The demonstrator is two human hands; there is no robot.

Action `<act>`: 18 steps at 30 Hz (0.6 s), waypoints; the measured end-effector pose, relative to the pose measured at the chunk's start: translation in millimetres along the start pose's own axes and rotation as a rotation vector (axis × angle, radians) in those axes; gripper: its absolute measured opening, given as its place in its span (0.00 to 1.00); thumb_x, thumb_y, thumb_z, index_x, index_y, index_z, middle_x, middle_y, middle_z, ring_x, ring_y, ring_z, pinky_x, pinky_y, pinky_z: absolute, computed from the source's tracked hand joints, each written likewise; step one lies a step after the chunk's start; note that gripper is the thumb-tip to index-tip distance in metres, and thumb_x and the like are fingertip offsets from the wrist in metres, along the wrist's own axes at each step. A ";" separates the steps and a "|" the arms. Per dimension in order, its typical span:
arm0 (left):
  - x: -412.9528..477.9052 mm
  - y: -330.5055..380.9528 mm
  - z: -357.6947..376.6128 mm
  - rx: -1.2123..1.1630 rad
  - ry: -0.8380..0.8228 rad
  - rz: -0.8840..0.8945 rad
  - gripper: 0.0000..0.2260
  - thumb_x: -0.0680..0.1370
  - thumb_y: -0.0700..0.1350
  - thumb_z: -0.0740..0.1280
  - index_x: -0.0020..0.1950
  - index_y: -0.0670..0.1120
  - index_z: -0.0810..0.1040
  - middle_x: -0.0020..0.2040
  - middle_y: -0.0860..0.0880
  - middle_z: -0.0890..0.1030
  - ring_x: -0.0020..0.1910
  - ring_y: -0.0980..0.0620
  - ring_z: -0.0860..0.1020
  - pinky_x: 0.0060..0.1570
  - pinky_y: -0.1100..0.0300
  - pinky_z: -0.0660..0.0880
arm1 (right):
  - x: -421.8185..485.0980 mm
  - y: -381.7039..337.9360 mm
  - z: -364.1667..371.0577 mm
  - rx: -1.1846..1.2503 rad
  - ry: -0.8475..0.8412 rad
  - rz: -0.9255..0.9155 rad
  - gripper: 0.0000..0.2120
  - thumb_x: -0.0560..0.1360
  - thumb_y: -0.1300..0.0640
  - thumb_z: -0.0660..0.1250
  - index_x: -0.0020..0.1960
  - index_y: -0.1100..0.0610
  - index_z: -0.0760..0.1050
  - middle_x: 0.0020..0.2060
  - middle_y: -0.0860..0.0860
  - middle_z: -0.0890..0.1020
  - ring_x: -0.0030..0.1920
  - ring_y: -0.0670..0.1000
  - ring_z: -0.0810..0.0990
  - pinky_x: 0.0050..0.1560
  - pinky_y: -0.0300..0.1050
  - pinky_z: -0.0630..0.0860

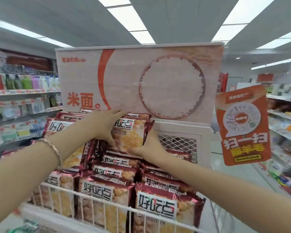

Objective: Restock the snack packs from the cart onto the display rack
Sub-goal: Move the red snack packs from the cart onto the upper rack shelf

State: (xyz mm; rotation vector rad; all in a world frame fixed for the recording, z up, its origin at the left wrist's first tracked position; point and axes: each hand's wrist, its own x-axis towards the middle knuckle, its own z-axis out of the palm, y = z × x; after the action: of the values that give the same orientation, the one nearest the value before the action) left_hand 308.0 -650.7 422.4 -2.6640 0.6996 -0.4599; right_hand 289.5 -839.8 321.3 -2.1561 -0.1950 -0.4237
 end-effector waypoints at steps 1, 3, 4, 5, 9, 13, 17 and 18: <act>0.5 0.7 0.2 0.019 0.005 -0.009 0.63 0.59 0.70 0.77 0.81 0.55 0.40 0.81 0.54 0.52 0.74 0.49 0.67 0.64 0.48 0.75 | 5.0 3.7 4.9 0.003 -0.026 -0.018 0.54 0.52 0.37 0.79 0.73 0.49 0.62 0.64 0.50 0.75 0.66 0.52 0.74 0.68 0.55 0.73; 1.4 1.0 -0.8 0.031 -0.011 -0.019 0.63 0.60 0.69 0.77 0.82 0.53 0.40 0.82 0.53 0.52 0.75 0.48 0.66 0.66 0.47 0.73 | 1.1 -7.2 2.0 -0.039 -0.035 -0.058 0.58 0.53 0.38 0.79 0.76 0.51 0.57 0.68 0.52 0.72 0.70 0.54 0.71 0.70 0.57 0.70; 1.6 0.4 -2.6 0.019 -0.033 -0.015 0.63 0.60 0.68 0.77 0.82 0.53 0.40 0.82 0.53 0.51 0.76 0.48 0.64 0.67 0.47 0.72 | -4.9 -16.3 -4.1 -0.059 -0.003 -0.089 0.62 0.54 0.38 0.80 0.79 0.52 0.51 0.72 0.53 0.68 0.73 0.54 0.67 0.73 0.56 0.67; 1.9 -0.5 -4.4 -0.011 -0.057 -0.008 0.62 0.61 0.69 0.77 0.82 0.54 0.40 0.82 0.53 0.49 0.77 0.48 0.62 0.69 0.46 0.70 | -11.6 -22.0 -11.8 -0.093 0.022 -0.133 0.66 0.58 0.39 0.81 0.81 0.52 0.43 0.77 0.53 0.61 0.76 0.54 0.62 0.76 0.55 0.62; 2.8 -6.3 -9.1 -0.153 -0.107 -0.008 0.63 0.60 0.70 0.76 0.81 0.57 0.37 0.82 0.53 0.44 0.80 0.48 0.56 0.75 0.45 0.61 | -31.6 -31.8 -38.4 -0.550 0.163 -0.421 0.66 0.65 0.31 0.72 0.78 0.55 0.28 0.81 0.54 0.42 0.80 0.53 0.43 0.80 0.53 0.45; 2.7 -10.2 -5.7 -0.187 -0.060 0.025 0.57 0.65 0.65 0.77 0.81 0.57 0.43 0.82 0.55 0.51 0.78 0.50 0.60 0.73 0.46 0.65 | -28.8 -33.4 -40.4 -0.380 0.029 -0.347 0.61 0.66 0.37 0.77 0.81 0.51 0.37 0.80 0.50 0.52 0.78 0.48 0.53 0.79 0.47 0.52; 4.2 -10.1 0.5 -0.079 0.071 0.025 0.48 0.69 0.61 0.75 0.81 0.57 0.50 0.80 0.55 0.60 0.76 0.50 0.64 0.69 0.45 0.69 | -29.2 -35.9 -43.3 -0.273 0.111 -0.276 0.56 0.71 0.41 0.75 0.81 0.52 0.38 0.81 0.48 0.47 0.80 0.48 0.48 0.76 0.42 0.47; 5.0 -9.6 1.6 -0.057 0.068 0.023 0.48 0.70 0.61 0.74 0.81 0.57 0.49 0.80 0.55 0.59 0.77 0.49 0.62 0.70 0.44 0.67 | -28.2 -34.5 -43.0 -0.283 0.121 -0.268 0.55 0.73 0.43 0.74 0.81 0.50 0.36 0.81 0.48 0.46 0.80 0.49 0.48 0.73 0.40 0.49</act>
State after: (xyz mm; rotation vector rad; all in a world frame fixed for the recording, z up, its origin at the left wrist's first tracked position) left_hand 316.7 -645.1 426.0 -2.7013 0.7743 -0.5343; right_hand 243.5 -854.3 360.1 -2.3797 -0.3775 -0.7735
